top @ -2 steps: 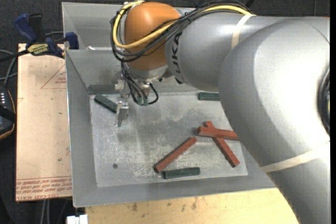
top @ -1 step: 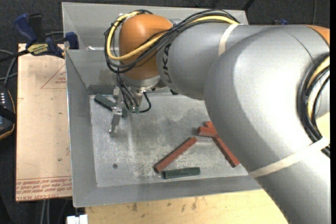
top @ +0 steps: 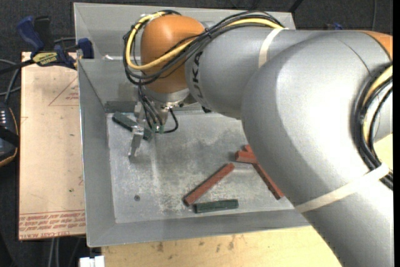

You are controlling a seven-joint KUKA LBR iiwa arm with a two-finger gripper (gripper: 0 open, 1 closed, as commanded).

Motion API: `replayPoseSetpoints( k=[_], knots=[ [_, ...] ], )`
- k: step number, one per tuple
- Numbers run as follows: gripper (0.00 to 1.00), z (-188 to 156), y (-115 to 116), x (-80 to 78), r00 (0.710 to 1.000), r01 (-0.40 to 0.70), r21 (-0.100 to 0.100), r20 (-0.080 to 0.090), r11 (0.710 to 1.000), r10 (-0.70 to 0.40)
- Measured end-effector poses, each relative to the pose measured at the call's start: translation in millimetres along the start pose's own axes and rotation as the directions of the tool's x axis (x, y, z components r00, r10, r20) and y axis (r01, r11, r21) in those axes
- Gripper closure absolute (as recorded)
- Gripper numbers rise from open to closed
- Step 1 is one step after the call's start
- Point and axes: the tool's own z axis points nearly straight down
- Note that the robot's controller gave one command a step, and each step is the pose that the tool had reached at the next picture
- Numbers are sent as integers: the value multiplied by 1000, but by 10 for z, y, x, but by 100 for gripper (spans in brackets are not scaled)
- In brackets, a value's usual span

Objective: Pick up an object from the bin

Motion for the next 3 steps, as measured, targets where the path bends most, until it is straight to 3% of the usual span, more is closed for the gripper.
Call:
replayPoseSetpoints(
  k=[1,2,3],
  knots=[
    [0,-27,-8,11,1000,27,2,0,1000,-27],
    [100,-40,14,-31,1000,0,-2,5,1000,0],
    [100,-40,14,-31,1000,0,-2,5,1000,0]
  ],
)
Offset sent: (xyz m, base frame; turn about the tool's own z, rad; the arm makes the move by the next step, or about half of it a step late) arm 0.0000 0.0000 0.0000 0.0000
